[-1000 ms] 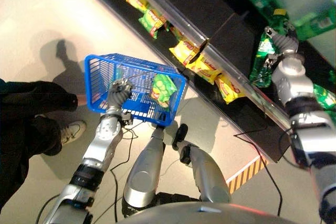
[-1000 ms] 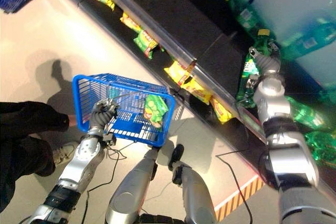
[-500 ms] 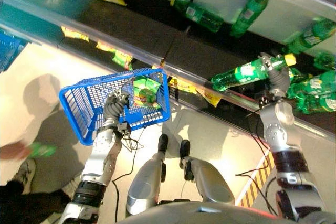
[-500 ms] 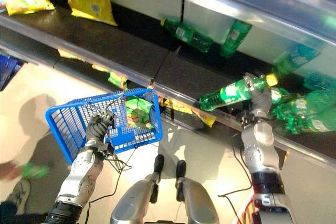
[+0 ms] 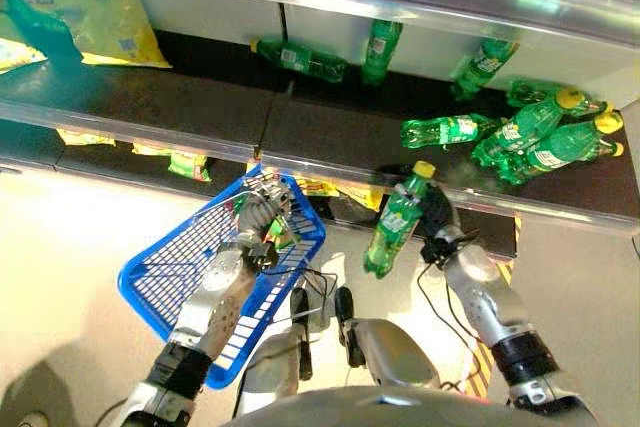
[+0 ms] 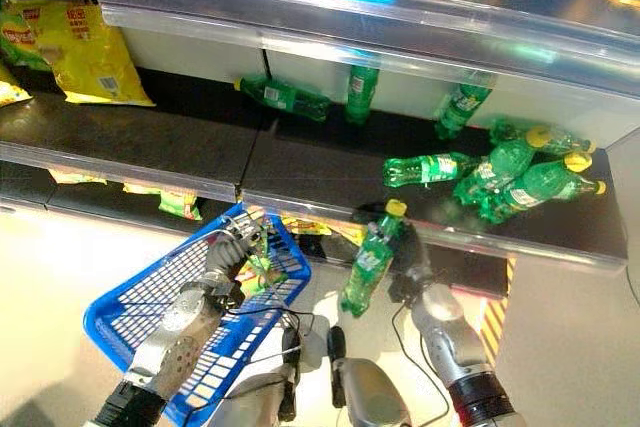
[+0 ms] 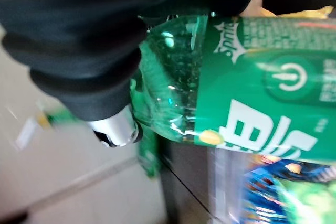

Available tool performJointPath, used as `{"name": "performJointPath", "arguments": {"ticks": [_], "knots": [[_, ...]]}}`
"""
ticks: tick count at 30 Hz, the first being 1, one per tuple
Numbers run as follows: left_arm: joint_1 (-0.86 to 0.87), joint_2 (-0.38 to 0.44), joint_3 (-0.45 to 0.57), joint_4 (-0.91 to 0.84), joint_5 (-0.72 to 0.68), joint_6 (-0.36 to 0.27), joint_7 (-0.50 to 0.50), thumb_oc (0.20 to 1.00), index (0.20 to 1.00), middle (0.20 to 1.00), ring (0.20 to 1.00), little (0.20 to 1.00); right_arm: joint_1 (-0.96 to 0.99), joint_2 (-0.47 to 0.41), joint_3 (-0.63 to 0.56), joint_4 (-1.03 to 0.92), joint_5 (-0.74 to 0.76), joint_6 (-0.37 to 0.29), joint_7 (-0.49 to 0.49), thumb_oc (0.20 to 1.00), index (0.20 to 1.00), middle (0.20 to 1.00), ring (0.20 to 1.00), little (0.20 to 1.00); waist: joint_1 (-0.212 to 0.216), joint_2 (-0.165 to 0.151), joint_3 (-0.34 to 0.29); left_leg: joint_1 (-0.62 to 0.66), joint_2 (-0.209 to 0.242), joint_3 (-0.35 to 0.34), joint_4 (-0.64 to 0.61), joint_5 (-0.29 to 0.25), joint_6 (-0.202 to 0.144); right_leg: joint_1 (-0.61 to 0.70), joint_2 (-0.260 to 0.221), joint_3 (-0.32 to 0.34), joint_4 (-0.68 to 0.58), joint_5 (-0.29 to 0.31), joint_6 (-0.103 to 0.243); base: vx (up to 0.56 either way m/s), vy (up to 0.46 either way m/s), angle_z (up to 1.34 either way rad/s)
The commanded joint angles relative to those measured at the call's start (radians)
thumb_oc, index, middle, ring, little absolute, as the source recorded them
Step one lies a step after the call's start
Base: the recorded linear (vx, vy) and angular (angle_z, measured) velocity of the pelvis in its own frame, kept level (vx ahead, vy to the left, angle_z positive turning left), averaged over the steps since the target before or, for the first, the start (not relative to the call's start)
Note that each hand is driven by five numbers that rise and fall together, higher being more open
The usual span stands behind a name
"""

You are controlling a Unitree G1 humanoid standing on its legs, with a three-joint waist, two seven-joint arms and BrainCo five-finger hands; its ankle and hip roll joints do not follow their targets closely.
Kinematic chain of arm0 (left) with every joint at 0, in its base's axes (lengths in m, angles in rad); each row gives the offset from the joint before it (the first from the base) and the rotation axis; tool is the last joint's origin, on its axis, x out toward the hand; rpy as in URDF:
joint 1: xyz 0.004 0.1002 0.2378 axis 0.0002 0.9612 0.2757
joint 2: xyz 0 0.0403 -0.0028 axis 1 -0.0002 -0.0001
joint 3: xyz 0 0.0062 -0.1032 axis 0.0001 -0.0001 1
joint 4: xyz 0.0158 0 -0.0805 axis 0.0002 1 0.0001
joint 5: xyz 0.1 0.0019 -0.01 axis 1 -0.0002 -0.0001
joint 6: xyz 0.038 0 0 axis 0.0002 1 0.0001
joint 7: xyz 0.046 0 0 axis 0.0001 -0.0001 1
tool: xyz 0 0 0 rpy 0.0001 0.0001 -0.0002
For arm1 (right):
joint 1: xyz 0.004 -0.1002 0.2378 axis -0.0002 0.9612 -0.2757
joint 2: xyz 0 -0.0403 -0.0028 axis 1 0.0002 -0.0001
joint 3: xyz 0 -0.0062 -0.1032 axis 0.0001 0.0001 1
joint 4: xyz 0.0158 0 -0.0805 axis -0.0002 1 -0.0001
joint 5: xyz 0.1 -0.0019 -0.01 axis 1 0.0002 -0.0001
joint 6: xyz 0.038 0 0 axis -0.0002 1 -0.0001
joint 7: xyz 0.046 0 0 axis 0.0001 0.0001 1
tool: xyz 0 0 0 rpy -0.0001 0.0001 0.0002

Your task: Pick up the snacks into the basket

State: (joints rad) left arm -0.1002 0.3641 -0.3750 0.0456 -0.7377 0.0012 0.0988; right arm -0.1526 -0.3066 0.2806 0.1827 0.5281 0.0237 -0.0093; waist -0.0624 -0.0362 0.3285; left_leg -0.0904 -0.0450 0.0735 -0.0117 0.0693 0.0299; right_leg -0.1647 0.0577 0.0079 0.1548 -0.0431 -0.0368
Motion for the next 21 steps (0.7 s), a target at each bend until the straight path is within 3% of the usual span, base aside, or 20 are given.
{"name": "performJointPath", "arguments": {"ticks": [1, 6, 16, 21], "knots": [[-0.229, -0.079, -0.176, -0.148, -0.046, -0.105, -0.11, 0.2, 0.2, 0.2, 0.2, 0.2, -0.139, 0.047, 0.053, 0.013, -0.036, -0.069, 0.008, 0.2, 0.2, 0.2, 0.2, 0.2, 0.004, -0.017, -0.108, -0.032, 0.017, -0.001, 0.132, -0.153, -0.043, -0.011, -0.154, 0.026, -0.081, 0.038, 0.175, -0.13, -0.015, -0.07], [-0.388, -0.151, -0.325, -0.133, -0.102, -0.113, -0.091, 0.2, 0.2, 0.2, 0.2, 0.2, -0.29, 0.098, 0.15, 0.142, -0.071, -0.083, -0.039, 0.2, 0.2, 0.2, 0.2, 0.2, 0.018, -0.005, -0.029, -0.1, 0.01, -0.015, 0.16, -0.137, -0.049, -0.066, -0.156, 0.011, -0.056, 0.045, 0.168, -0.12, -0.031, 0.02], [-0.454, -0.221, -0.397, -0.113, -0.165, -0.126, -0.069, 0.2, 0.2, 0.2, 0.2, 0.2, -0.424, 0.157, 0.177, 0.299, -0.065, -0.108, -0.107, 0.2, 0.2, 0.2, 0.2, 0.2, 0.047, 0.028, 0.048, -0.157, 0.0, -0.022, 0.173, -0.119, -0.048, -0.118, -0.167, 0.0, -0.034, 0.059, 0.171, -0.06, -0.005, 0.1], [-0.452, -0.214, -0.4, -0.116, -0.172, -0.126, -0.072, 0.2, 0.2, 0.2, 0.2, 0.2, -0.46, 0.167, 0.183, 0.342, -0.075, -0.114, -0.12, 0.2, 0.2, 0.2, 0.2, 0.2, 0.064, 0.032, 0.065, -0.171, -0.008, -0.03, 0.187, -0.123, -0.045, -0.121, -0.173, -0.003, -0.036, 0.063, 0.175, 0.0, 0.013, 0.01]]}}
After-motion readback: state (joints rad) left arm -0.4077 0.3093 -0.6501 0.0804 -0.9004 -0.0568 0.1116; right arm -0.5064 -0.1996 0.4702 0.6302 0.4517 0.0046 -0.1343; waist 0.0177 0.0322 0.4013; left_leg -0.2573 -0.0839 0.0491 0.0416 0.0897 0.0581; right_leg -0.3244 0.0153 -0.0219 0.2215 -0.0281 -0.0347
